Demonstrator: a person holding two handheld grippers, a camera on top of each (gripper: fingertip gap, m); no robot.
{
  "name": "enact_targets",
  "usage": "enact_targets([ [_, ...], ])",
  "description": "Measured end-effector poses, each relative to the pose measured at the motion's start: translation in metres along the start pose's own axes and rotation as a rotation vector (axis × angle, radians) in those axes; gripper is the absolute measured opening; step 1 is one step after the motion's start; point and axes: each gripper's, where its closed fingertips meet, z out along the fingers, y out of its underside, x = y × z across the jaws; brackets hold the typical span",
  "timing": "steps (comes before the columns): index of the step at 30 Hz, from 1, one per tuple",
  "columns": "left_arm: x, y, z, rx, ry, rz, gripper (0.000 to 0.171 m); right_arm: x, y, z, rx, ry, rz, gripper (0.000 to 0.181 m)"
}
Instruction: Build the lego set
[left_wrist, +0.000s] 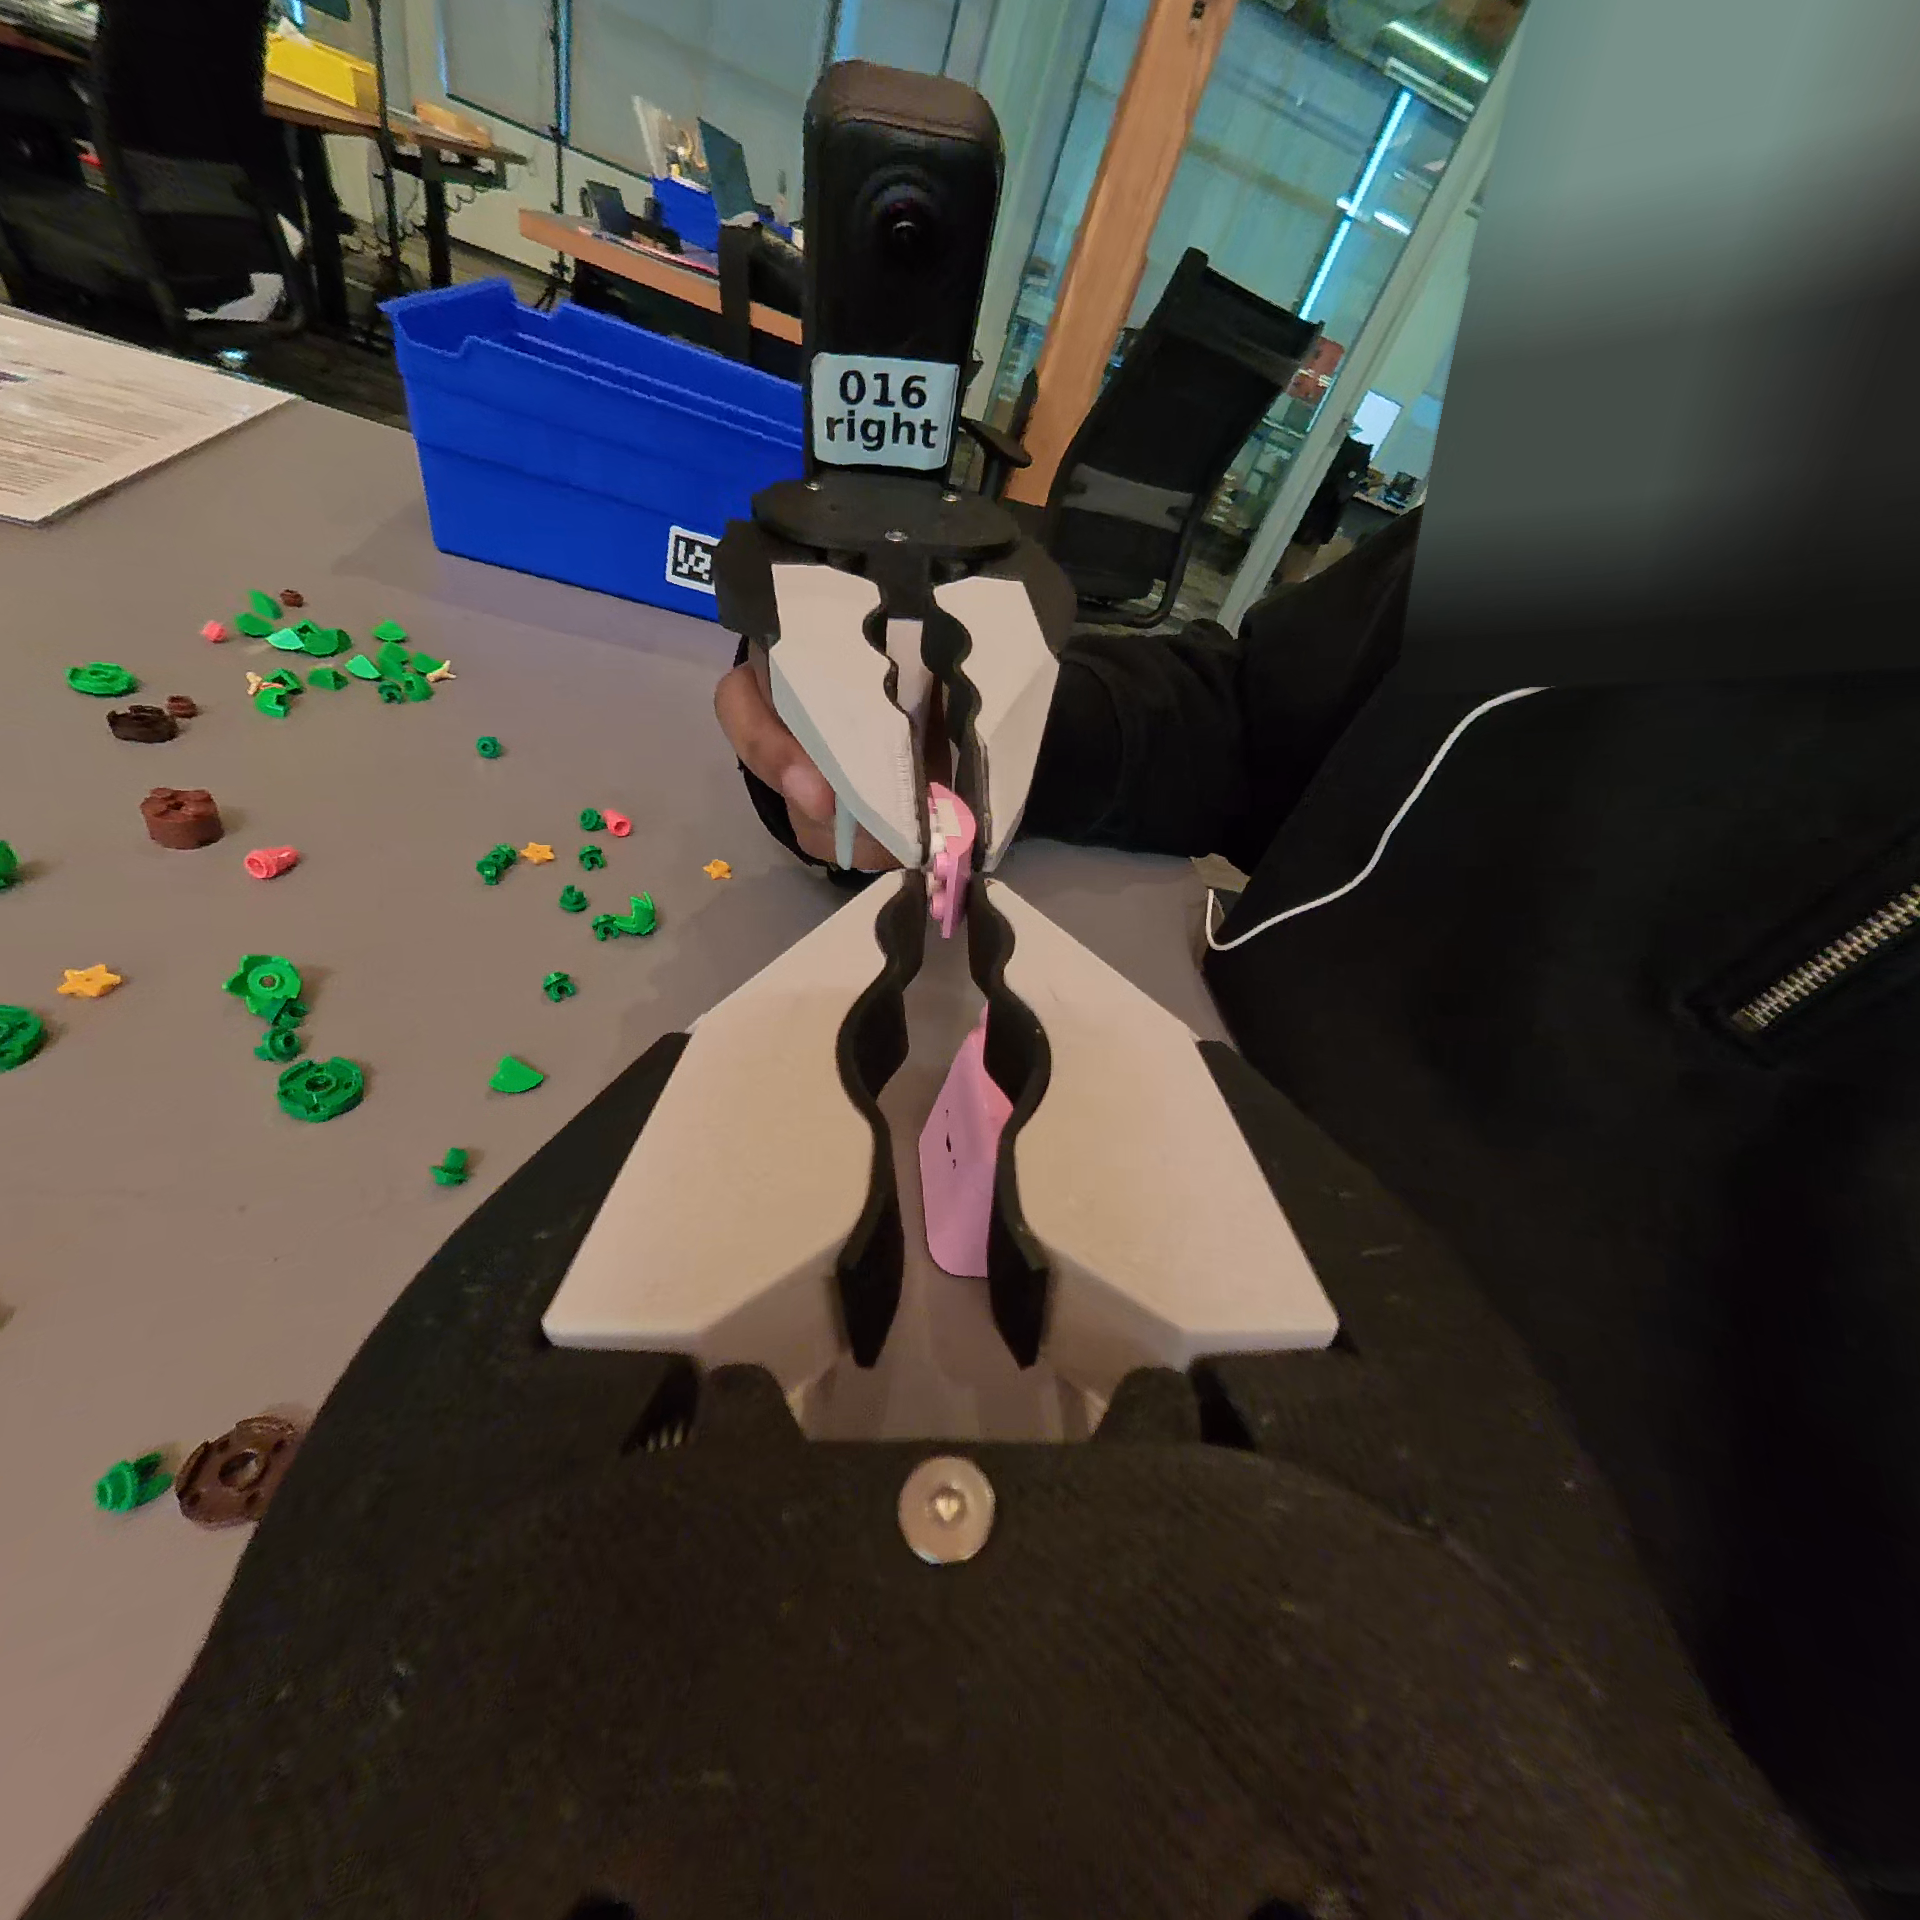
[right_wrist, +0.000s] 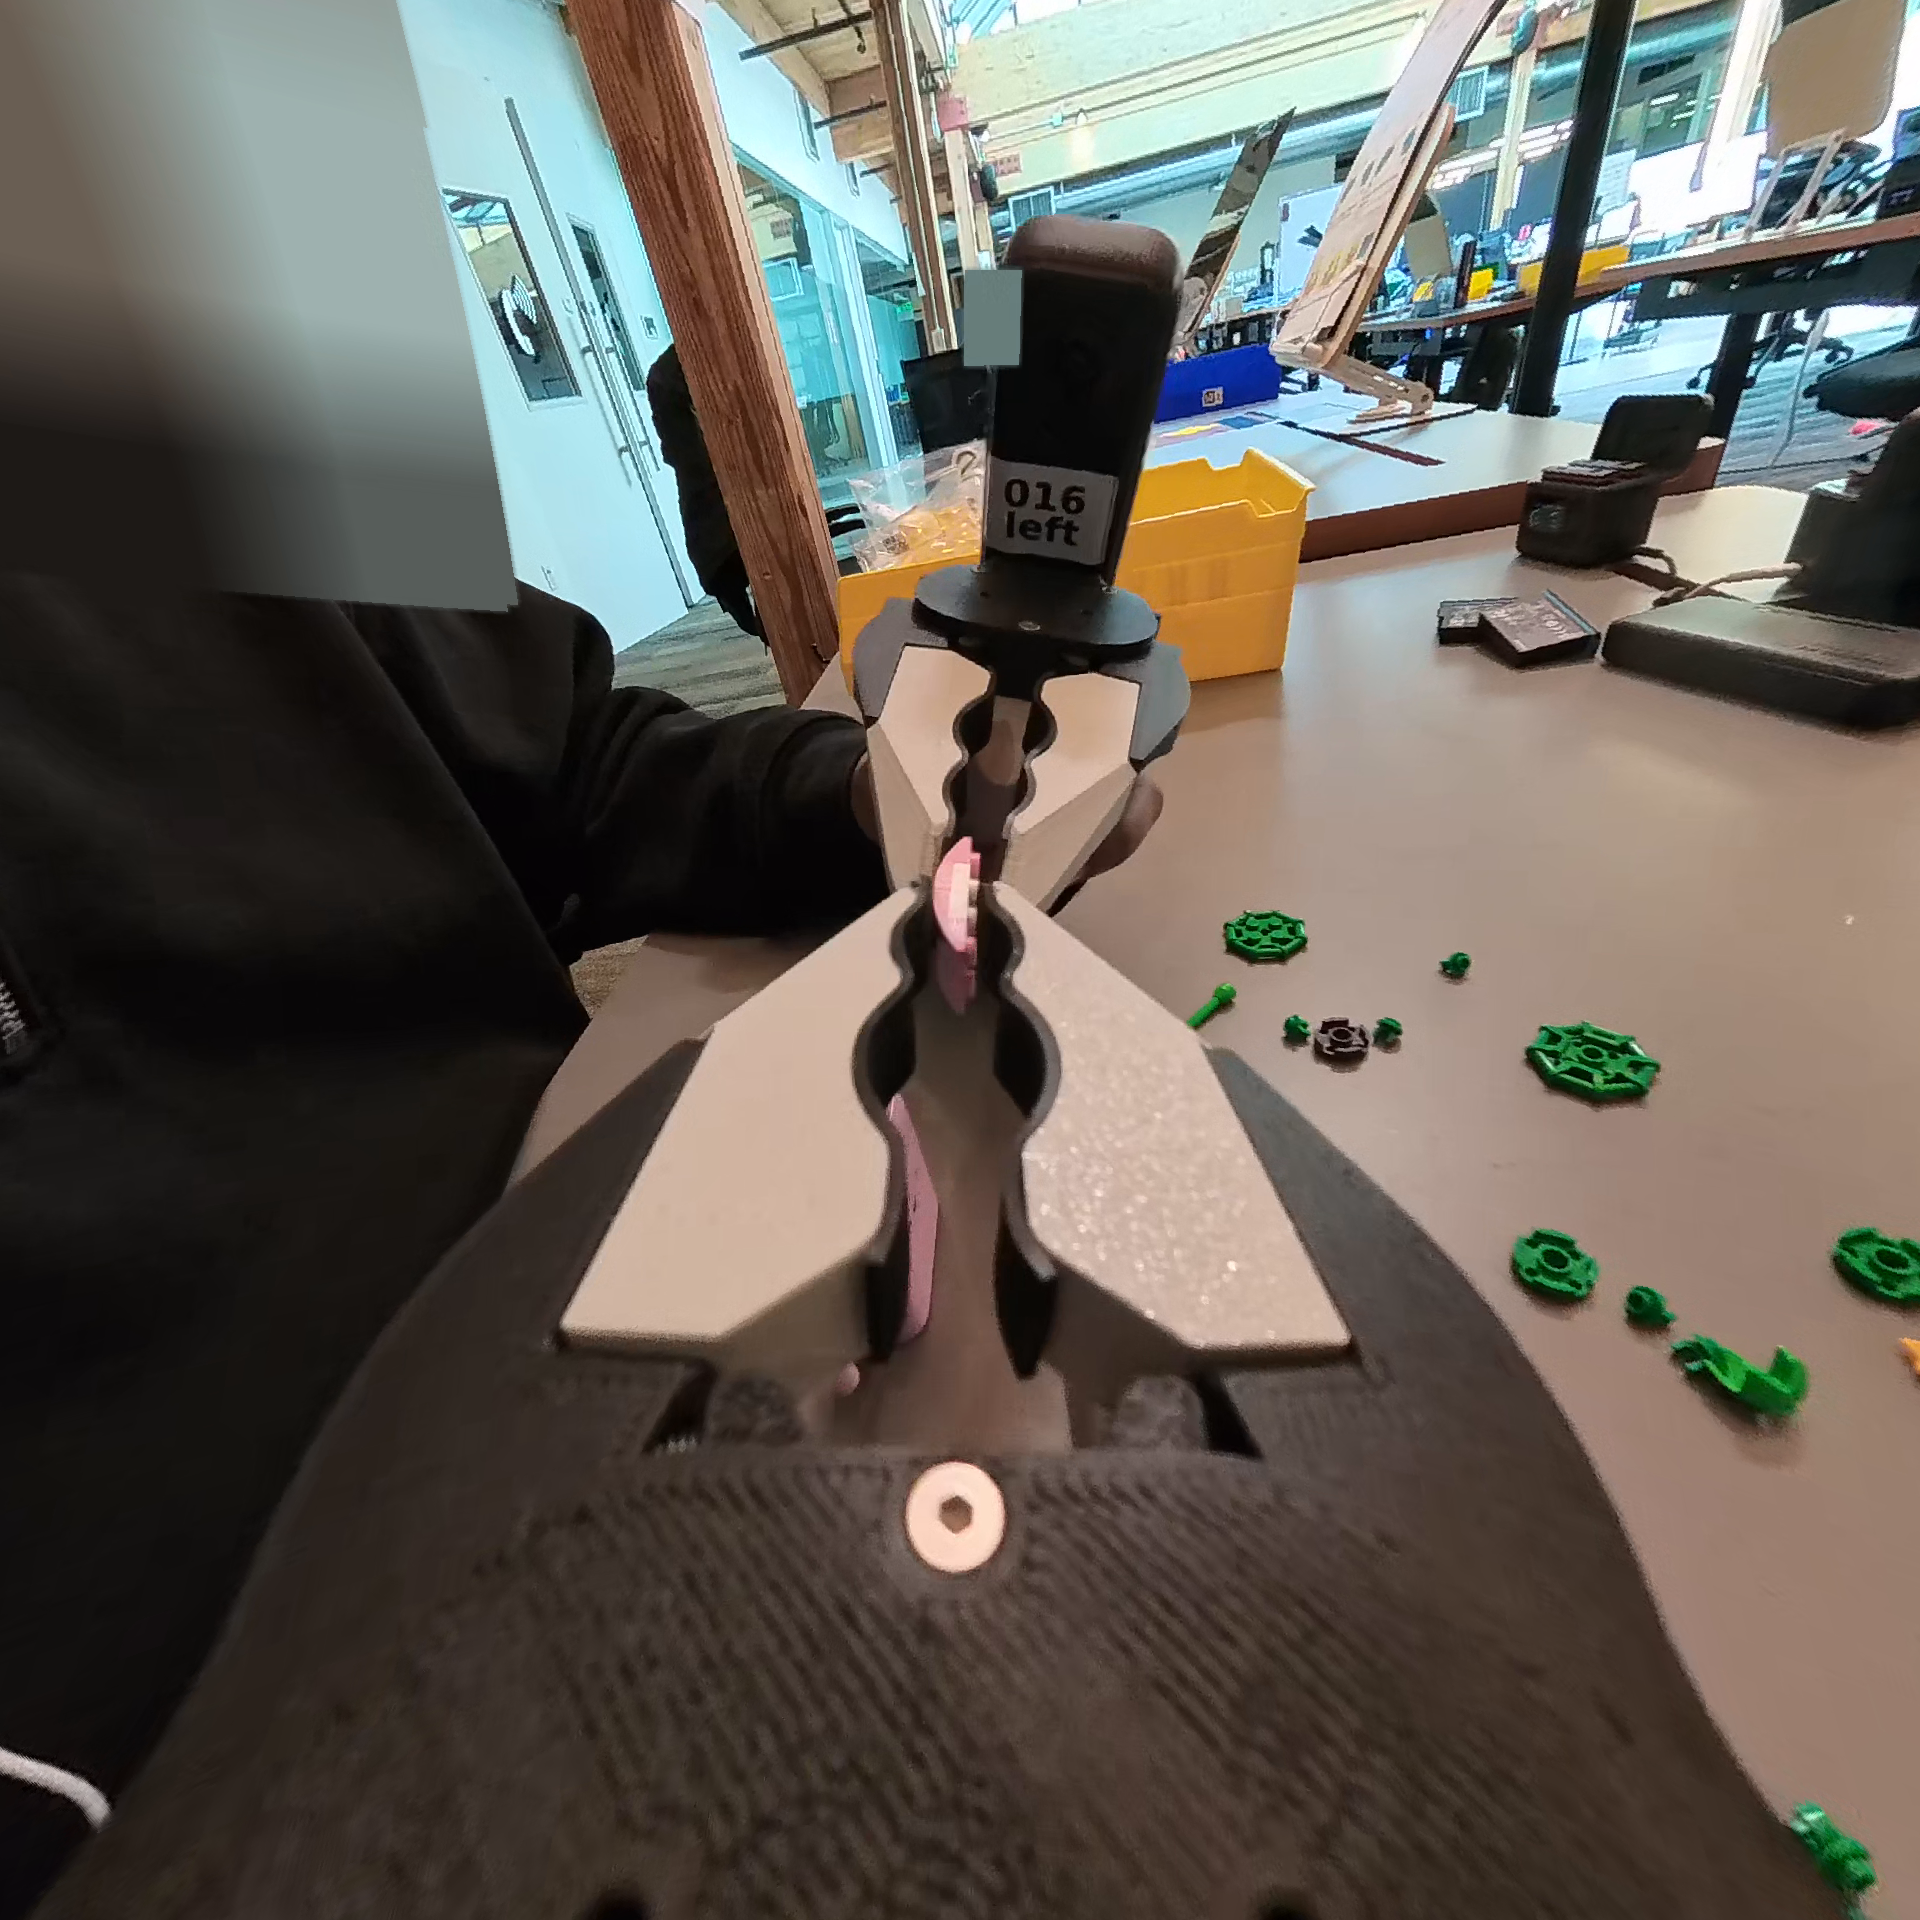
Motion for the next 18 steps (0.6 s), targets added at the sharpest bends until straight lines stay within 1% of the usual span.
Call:
enact_targets([
  [4, -0.002, -0.003, -0.001, 0.007, -0.026, 0.004, 0.003, 0.002, -0.003, 0.0, -0.016, 0.035, 0.002, 0.005],
  [8, 0.001, -0.003, -0.002, -0.003, -0.022, 0.011, 0.003, 0.0, -0.003, 0.002, -0.029, 0.03, 0.018, 0.006],
  [12, -0.005, -0.007, -0.007, 0.026, -0.03, -0.02, 0.003, 0.007, -0.007, 0.004, 0.033, 0.097, -0.061, 0.006],
  [13, -0.007, -0.007, -0.008, 0.029, -0.034, -0.032, 0.003, 0.011, -0.008, 0.003, 0.039, 0.137, -0.112, 0.009],
  [15, -0.013, -0.007, -0.01, 0.043, -0.053, -0.061, 0.004, 0.018, -0.011, -0.002, 0.043, 0.222, -0.254, 0.046],
  [17, -0.018, -0.009, -0.012, 0.072, -0.047, -0.121, 0.004, 0.025, -0.012, -0.009, 0.019, 0.291, -0.335, 0.047],
  [18, -0.019, -0.01, -0.013, 0.09, -0.035, -0.156, 0.004, 0.026, -0.013, -0.01, 0.019, 0.304, -0.344, 0.046],
])
